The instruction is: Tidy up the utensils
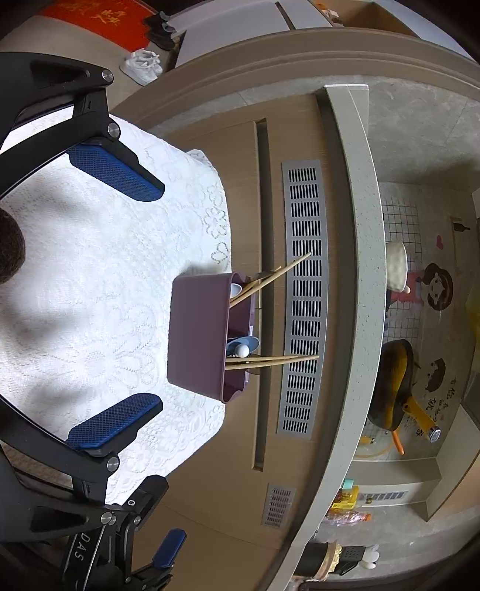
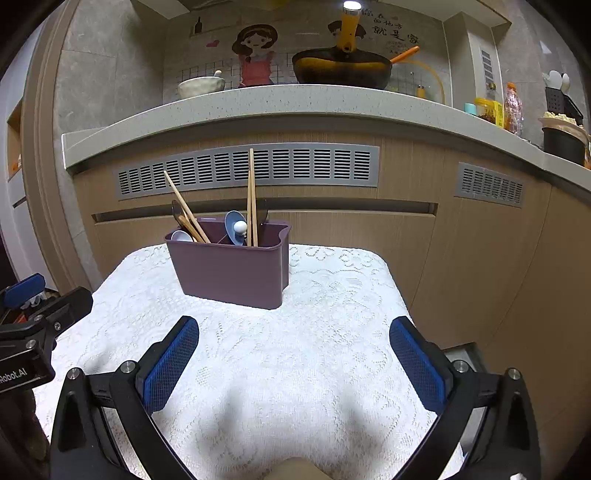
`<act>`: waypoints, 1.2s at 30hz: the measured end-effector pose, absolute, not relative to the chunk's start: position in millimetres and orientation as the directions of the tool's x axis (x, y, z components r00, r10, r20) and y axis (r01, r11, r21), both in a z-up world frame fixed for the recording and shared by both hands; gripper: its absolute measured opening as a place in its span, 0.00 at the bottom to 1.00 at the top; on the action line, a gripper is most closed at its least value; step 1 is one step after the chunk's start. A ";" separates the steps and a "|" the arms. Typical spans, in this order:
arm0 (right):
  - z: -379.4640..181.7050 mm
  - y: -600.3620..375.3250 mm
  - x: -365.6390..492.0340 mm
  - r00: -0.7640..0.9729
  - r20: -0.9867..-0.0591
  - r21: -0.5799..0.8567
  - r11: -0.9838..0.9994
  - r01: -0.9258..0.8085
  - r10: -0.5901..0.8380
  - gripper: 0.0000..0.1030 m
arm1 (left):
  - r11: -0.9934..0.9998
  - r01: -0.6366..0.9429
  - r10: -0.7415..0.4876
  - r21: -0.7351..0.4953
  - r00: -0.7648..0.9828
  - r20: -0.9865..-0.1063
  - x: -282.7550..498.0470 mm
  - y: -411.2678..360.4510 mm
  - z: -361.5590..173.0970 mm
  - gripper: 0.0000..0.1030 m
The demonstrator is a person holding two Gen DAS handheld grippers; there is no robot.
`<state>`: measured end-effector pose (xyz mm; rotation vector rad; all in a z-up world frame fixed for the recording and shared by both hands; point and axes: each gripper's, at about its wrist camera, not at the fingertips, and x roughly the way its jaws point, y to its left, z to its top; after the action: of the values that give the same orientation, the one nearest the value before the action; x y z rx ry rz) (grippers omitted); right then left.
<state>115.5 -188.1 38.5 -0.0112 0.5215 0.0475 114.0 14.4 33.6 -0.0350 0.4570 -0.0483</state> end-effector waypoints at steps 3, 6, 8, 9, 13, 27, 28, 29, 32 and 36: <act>38.2 -187.5 114.8 0.866 -0.499 -0.001 0.999 -0.050 0.043 0.99 | 0.998 0.040 -0.056 -0.046 0.895 -0.442 113.8 15.0 33.0 1.00; 38.3 -186.5 114.3 0.866 -0.498 -0.003 0.999 -0.051 0.043 0.99 | 0.998 0.038 -0.055 -0.047 0.894 -0.444 113.1 15.0 33.1 1.00; 38.5 -186.2 113.9 0.866 -0.498 -0.003 0.999 -0.052 0.044 0.99 | 0.998 0.039 -0.056 -0.049 0.895 -0.443 112.8 15.3 33.2 1.00; 38.4 -186.0 113.8 0.866 -0.498 -0.003 0.999 -0.052 0.044 0.99 | 0.998 0.039 -0.056 -0.048 0.894 -0.444 112.7 15.2 33.2 1.00; 38.8 -186.1 113.4 0.867 -0.497 -0.002 0.999 -0.054 0.046 0.99 | 0.998 0.039 -0.056 -0.047 0.894 -0.444 112.4 14.9 33.1 1.00; 44.8 -188.7 108.9 0.876 -0.480 0.005 0.999 -0.053 0.048 0.99 | 0.998 0.049 -0.058 -0.033 0.892 -0.447 108.5 10.0 32.6 1.00; 45.4 -188.8 108.3 0.876 -0.479 0.005 0.999 -0.052 0.048 0.99 | 0.998 0.048 -0.058 -0.033 0.892 -0.448 108.6 9.9 32.6 1.00; 45.3 -188.4 108.3 0.877 -0.479 0.005 0.999 -0.051 0.047 0.99 | 0.998 0.049 -0.058 -0.033 0.892 -0.448 108.4 9.8 32.6 1.00; 45.7 -188.5 107.9 0.876 -0.479 0.006 0.998 -0.055 0.051 0.99 | 0.998 0.049 -0.058 -0.031 0.892 -0.448 107.5 9.0 32.7 1.00; 45.9 -188.8 107.5 0.876 -0.480 0.005 0.998 -0.057 0.052 0.99 | 0.998 0.050 -0.059 -0.031 0.892 -0.448 107.6 9.6 32.6 1.00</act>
<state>107.5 -188.8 45.9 -0.0090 0.5005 0.0568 107.6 9.6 32.6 -0.0186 0.4650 -0.0566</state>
